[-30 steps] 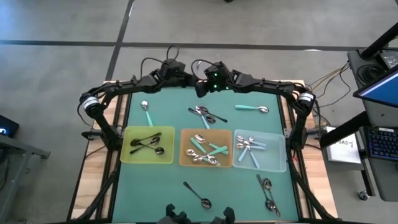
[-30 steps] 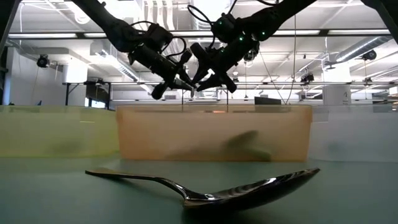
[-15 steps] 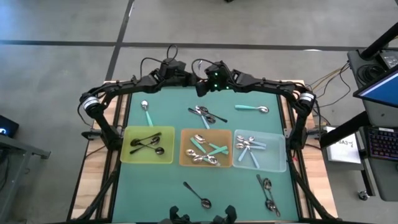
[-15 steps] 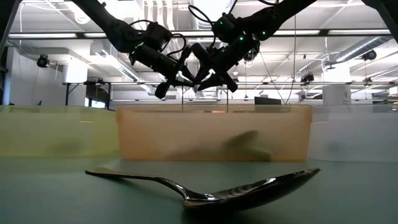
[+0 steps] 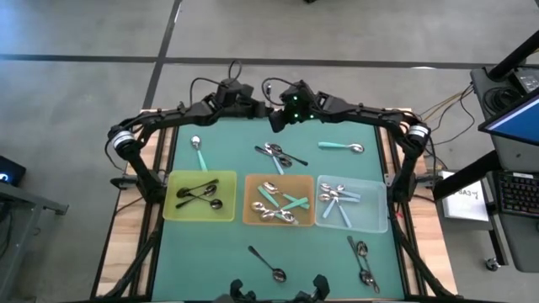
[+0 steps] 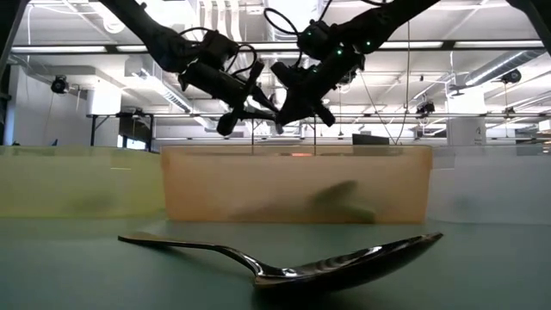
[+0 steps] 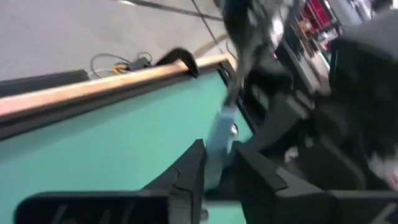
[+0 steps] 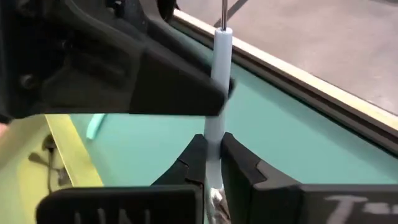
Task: Sort silverware by color (type)
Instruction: Put the blue spoon into the white bin, then put the green spoon into the orange bin
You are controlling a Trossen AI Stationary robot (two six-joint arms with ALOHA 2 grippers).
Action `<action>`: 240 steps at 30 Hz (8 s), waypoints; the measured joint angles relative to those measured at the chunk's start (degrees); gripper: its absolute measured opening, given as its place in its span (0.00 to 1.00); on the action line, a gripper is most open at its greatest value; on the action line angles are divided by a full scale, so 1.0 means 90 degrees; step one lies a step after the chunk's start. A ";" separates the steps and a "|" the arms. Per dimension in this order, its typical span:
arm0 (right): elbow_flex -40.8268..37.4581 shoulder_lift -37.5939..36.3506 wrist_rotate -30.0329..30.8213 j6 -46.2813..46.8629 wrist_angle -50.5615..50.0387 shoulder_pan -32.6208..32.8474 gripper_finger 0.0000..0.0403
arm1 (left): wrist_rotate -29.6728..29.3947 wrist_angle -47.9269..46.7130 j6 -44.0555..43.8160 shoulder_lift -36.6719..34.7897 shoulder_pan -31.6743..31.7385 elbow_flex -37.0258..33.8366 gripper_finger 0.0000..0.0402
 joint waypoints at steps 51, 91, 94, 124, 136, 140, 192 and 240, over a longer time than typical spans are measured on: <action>-0.3619 -0.3114 -0.0549 0.4202 -0.5372 0.4365 0.30 | -0.1435 -0.6466 0.4285 -0.0012 0.0073 -0.0001 0.30; -0.2875 -0.3114 0.0628 0.1854 -0.5243 0.2291 0.31 | -0.3451 -0.4985 -0.0267 -0.1975 0.0073 -0.3319 0.30; -0.2875 -0.3114 0.0644 0.1839 -0.5154 0.2291 0.31 | -0.3466 -0.4929 -0.0266 -0.1774 0.0068 -0.3417 0.30; -0.3142 -0.3107 0.1292 0.1704 0.0188 0.1797 0.24 | -0.0907 -0.1456 0.1089 -0.1605 0.0058 -0.1766 0.08; -0.3271 -0.2867 0.1286 0.2105 0.1858 0.1374 0.38 | -0.0789 0.0901 -0.0465 -0.1539 -0.0222 -0.1734 0.08; -0.3246 -0.2451 0.1278 0.2418 0.2490 0.1378 0.43 | -0.0803 0.1357 -0.0887 -0.1330 -0.0406 -0.1729 0.08; -0.1622 -0.2028 0.0647 0.0764 -0.1478 0.1196 0.10 | 0.0563 0.1388 -0.0514 -0.0595 -0.0845 -0.1214 0.31; -0.3407 -0.2653 -0.1059 0.1631 -0.0409 0.3172 0.40 | 0.1986 0.1047 -0.0048 -0.0624 -0.0753 -0.1214 0.31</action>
